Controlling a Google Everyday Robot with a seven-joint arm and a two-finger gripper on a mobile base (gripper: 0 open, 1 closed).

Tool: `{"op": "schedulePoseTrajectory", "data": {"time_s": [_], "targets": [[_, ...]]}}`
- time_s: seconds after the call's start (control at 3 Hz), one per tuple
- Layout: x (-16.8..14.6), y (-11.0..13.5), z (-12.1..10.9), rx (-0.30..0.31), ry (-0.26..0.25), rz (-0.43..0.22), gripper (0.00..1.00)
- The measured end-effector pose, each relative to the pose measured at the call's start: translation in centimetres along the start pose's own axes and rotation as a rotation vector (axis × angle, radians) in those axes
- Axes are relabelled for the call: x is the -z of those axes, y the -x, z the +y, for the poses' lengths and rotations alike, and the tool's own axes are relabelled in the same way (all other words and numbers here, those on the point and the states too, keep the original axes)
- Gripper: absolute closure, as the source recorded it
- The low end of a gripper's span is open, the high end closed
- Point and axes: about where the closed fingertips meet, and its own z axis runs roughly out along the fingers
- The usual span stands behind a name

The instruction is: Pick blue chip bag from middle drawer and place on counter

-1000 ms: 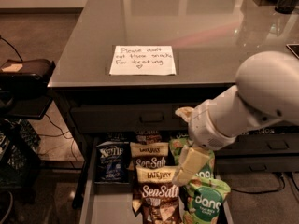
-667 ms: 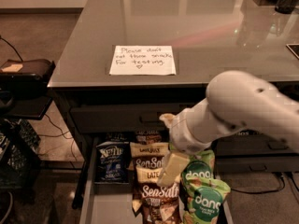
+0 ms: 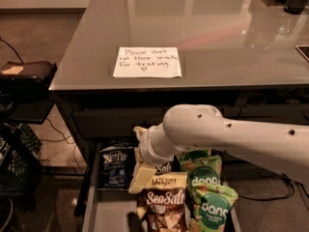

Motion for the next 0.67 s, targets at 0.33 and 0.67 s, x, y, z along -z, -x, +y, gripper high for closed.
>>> {"op": "schedulePoseTrajectory", "data": {"time_s": [0.33, 0.67], "targets": [[0.0, 0.0, 0.0, 0.001, 0.001, 0.001, 0.0], [-2.2, -0.8, 0.2, 0.017, 0.0, 0.008, 0.0]]}}
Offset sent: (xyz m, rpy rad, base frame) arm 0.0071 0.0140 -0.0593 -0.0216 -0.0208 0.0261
